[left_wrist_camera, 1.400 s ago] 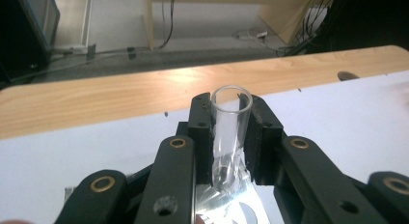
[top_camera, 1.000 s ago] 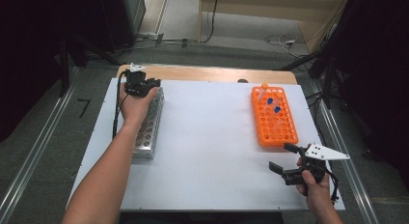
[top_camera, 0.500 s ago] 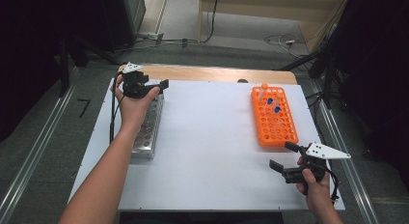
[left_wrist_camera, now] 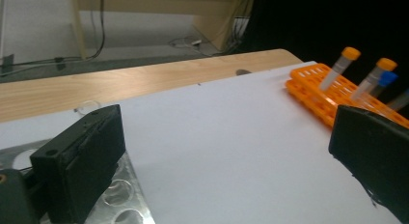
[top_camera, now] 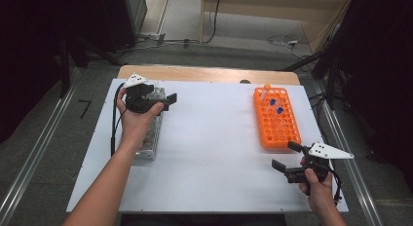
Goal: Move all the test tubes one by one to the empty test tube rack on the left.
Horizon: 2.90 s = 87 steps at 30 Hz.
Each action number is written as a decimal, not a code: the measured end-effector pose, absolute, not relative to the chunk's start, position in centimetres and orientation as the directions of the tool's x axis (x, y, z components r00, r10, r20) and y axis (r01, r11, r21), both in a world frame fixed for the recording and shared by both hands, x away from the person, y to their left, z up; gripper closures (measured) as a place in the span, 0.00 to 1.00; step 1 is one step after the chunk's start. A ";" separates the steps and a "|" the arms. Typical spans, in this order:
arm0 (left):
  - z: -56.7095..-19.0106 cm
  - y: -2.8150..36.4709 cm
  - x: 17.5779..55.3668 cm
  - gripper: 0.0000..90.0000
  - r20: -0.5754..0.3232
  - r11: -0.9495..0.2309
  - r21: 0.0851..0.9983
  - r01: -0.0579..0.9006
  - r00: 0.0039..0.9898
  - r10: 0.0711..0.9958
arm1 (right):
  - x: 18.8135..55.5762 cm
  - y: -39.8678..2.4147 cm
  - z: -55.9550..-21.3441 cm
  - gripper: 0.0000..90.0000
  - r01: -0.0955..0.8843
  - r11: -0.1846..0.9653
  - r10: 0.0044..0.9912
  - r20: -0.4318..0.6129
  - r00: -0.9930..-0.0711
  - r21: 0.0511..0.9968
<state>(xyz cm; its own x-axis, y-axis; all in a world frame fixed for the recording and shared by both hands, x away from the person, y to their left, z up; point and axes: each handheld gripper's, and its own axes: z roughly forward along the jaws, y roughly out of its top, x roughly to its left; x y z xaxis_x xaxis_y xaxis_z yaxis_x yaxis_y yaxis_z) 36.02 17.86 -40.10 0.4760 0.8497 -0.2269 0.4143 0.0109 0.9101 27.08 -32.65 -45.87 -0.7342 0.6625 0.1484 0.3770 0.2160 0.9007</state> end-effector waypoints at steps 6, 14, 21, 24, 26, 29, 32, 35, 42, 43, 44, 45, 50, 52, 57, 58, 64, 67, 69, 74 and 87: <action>-39.8 17.3 33.8 0.00 -0.221 0.004 0.920 0.392 0.510 0.832 | 27.2 -32.5 -45.9 0.00 0.376 0.217 0.666 0.145 -0.732 0.901; -40.1 16.8 31.0 0.00 -0.214 0.000 0.927 0.375 0.528 0.822 | 27.6 -32.6 -45.9 0.00 0.379 0.213 0.679 0.143 -0.720 0.900; -40.7 16.4 28.6 0.00 -0.212 -0.001 0.932 0.361 0.549 0.809 | 28.1 -32.8 -45.9 0.00 0.385 0.207 0.694 0.142 -0.706 0.899; -41.1 16.4 27.8 0.00 -0.209 0.003 0.937 0.350 0.552 0.807 | 28.4 -32.8 -46.0 0.00 0.392 0.197 0.703 0.149 -0.695 0.899; -41.3 16.4 27.3 0.00 -0.215 0.014 0.939 0.345 0.552 0.806 | 28.6 -32.6 -46.1 0.06 0.381 0.194 0.733 0.125 -0.669 0.904; -41.7 16.2 26.5 0.00 -0.209 0.007 0.939 0.343 0.556 0.805 | 28.7 -32.5 -46.1 0.07 0.378 0.189 0.736 0.125 -0.665 0.906; -42.1 16.2 25.6 0.00 -0.207 0.009 0.942 0.335 0.560 0.803 | 29.2 -32.4 -46.1 0.15 0.381 0.171 0.768 0.119 -0.629 0.909; -42.5 16.3 24.7 0.00 -0.212 0.022 0.945 0.325 0.561 0.800 | 29.9 -32.4 -46.3 0.25 0.399 0.152 0.797 0.127 -0.591 0.904; -43.1 16.5 23.6 0.00 -0.226 0.033 0.943 0.332 0.563 0.795 | 32.4 -31.8 -46.4 0.46 0.459 0.143 0.852 0.127 -0.507 0.877; -43.2 16.5 23.6 0.00 -0.224 0.031 0.943 0.332 0.563 0.796 | 32.4 -31.8 -46.4 0.46 0.459 0.143 0.852 0.127 -0.507 0.877; -43.3 16.5 23.6 0.00 -0.224 0.030 0.942 0.335 0.559 0.798 | 32.9 -31.3 -46.7 0.50 0.474 0.157 0.867 0.109 -0.486 0.867; -43.6 16.5 23.6 0.00 -0.232 0.035 0.939 0.342 0.555 0.799 | 33.2 -31.2 -46.9 0.52 0.492 0.156 0.874 0.112 -0.472 0.857; -43.9 16.3 23.7 0.00 -0.230 0.025 0.936 0.351 0.557 0.798 | 33.9 -30.9 -47.5 0.60 0.501 0.143 0.889 0.112 -0.445 0.854; -44.0 16.2 23.7 0.00 -0.222 0.017 0.937 0.349 0.559 0.799 | 33.9 -30.9 -47.9 0.64 0.475 0.156 0.888 0.088 -0.452 0.866; -44.3 15.9 23.9 0.00 -0.233 0.021 0.933 0.358 0.560 0.795 | 34.0 -30.8 -48.5 0.71 0.449 0.162 0.887 0.069 -0.456 0.879; -44.3 15.9 24.0 0.00 -0.234 0.021 0.932 0.362 0.556 0.798 | 34.1 -30.8 -48.6 0.74 0.448 0.156 0.887 0.074 -0.456 0.880; -44.4 15.7 23.9 0.00 -0.236 0.021 0.931 0.364 0.555 0.798 | 34.3 -30.6 -48.9 0.81 0.422 0.169 0.884 0.053 -0.464 0.891; -44.6 15.6 24.0 0.00 -0.239 0.021 0.929 0.370 0.556 0.796 | 34.3 -30.6 -48.9 0.82 0.418 0.169 0.889 0.045 -0.456 0.893; -44.6 15.5 24.0 0.00 -0.239 0.022 0.930 0.366 0.560 0.793 | 34.2 -30.7 -48.8 0.82 0.412 0.169 0.888 0.043 -0.458 0.895; -44.6 15.4 23.9 0.00 -0.233 0.015 0.932 0.363 0.565 0.792 | 33.8 -31.0 -48.0 0.82 0.377 0.157 0.886 0.039 -0.462 0.913; -44.5 15.0 23.8 0.00 -0.222 0.000 0.933 0.360 0.575 0.788 | 31.3 -30.4 -45.4 0.82 0.299 0.139 0.839 0.048 -0.542 0.944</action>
